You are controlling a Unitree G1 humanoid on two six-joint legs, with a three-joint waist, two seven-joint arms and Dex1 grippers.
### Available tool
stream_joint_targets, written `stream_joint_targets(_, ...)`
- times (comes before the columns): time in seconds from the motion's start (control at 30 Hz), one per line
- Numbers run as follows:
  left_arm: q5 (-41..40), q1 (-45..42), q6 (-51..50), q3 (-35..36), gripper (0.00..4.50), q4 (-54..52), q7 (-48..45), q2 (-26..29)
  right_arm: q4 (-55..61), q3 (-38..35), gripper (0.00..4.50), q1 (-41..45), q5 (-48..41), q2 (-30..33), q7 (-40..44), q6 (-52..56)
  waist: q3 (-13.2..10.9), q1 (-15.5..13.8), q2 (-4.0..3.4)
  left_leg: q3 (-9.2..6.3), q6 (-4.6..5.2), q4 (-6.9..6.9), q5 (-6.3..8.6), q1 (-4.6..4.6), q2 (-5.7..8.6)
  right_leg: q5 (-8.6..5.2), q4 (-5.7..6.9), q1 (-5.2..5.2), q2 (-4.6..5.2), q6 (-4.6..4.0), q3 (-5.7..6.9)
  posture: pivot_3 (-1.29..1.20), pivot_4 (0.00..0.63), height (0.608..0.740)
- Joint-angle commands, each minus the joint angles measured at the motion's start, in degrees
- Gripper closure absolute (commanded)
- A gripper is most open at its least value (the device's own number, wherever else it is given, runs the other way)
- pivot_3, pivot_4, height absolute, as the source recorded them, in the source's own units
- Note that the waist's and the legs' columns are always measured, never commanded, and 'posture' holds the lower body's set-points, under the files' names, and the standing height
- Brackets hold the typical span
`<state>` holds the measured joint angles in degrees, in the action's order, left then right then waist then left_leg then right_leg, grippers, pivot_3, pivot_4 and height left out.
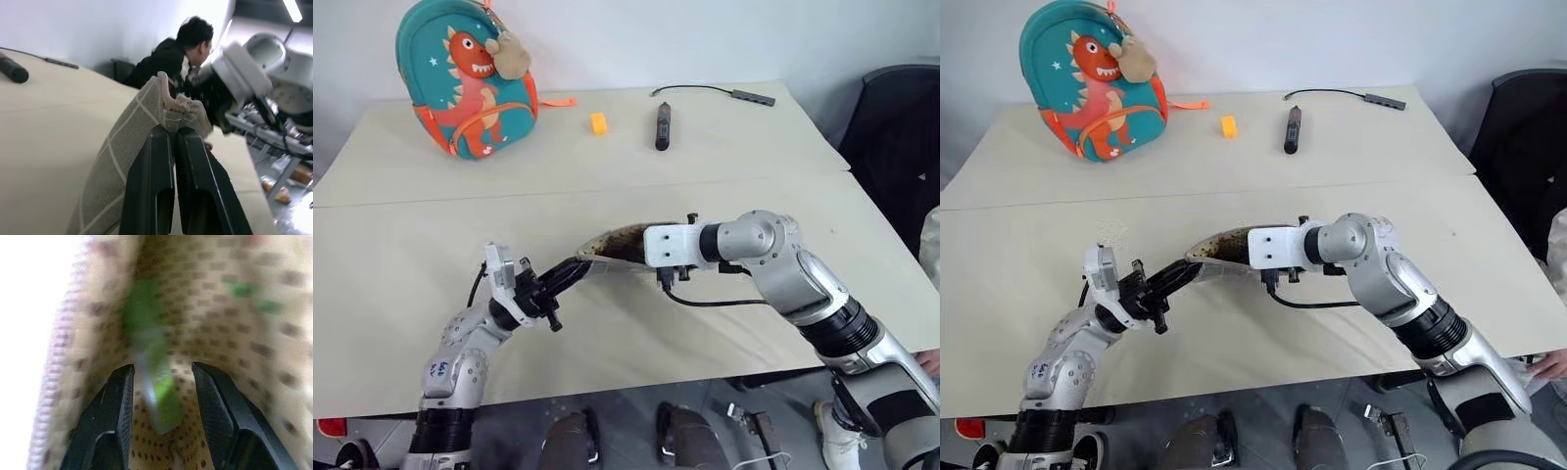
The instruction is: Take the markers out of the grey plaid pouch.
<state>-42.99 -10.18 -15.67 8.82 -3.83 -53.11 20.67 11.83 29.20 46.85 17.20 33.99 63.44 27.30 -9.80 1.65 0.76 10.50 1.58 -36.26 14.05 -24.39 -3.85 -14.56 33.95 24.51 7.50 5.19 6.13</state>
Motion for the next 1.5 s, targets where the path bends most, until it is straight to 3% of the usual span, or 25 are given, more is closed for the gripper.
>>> stream_joint_targets(0.03,-2.76,-0.45,-1.24,2.36,4.5,1.26,-1.99,0.26,2.85,-0.32,2.54,3.52,-1.41,-2.78,1.48,3.67,0.0,0.42,0.0,0.02,0.0,0.0,0.0,0.0,-0.01,0.0,0.01,0.04,-0.01,0.0,-0.03,0.0,0.15,0.74)
stream_joint_targets(0.23,-1.26,-0.75,-1.85,3.26,4.5,5.8,-5.81,2.18,-2.8,2.96,2.54,4.47,2.41,-5.75,-2.29,2.13,0.01,0.47,0.02,0.0,-0.09,0.03,-0.02,0.01,-0.08,-0.04,0.04,0.05,-0.07,-0.07,0.03,0.0,0.15,0.74)
stream_joint_targets(0.5,-0.09,0.24,-1.02,1.79,4.5,3.13,-5.72,0.6,-7.87,5.86,2.54,2.65,6.79,-3.11,-2.6,-3.42,0.03,0.41,0.05,0.0,-0.1,0.07,-0.01,0.01,-0.01,-0.03,0.02,0.03,0.02,-0.05,0.01,0.0,0.15,0.74)
stream_joint_targets(0.87,0.49,0.92,-1.22,2.22,4.5,2.23,-5.0,0.1,-15.32,8.45,2.54,0.13,11.66,-7.67,-7.22,-4.91,0.06,1.3,0.09,0.0,-0.16,0.07,-0.05,0.03,-0.08,-0.02,0.07,0.02,-0.01,-0.04,0.01,0.0,0.15,0.74)
stream_joint_targets(1.03,-0.01,1.12,-1.97,2.19,4.5,1.8,-4.53,0.01,-17.39,5.87,2.54,0.16,11.71,-12.8,-12.89,-4.11,0.12,1.79,0.19,0.0,-0.29,0.08,-0.13,0.15,-0.17,0.02,0.12,-0.04,-0.01,-0.08,-0.01,0.0,0.15,0.74)
stream_joint_targets(1.4,-0.11,2.11,-2.63,2.12,4.5,0.91,-3.7,-0.26,-21.98,5.93,2.54,-1.41,14.06,-15.3,-16.7,-3.52,0.17,1.82,0.26,0.05,-0.69,0.19,-0.36,0.23,-0.89,0.23,-0.04,0.02,-0.57,-0.69,0.02,0.0,0.15,0.74)
stream_joint_targets(1.5,-0.11,2.21,-2.52,2.21,4.5,0.64,-3.45,-0.43,-21.92,5.66,3.41,-1.44,13.96,-14.8,-16.64,-4.54,0.17,1.78,0.27,0.05,-0.75,0.27,-0.39,0.21,-1.03,0.2,-0.23,0.04,-0.93,-1.06,-0.03,0.0,0.15,0.74)
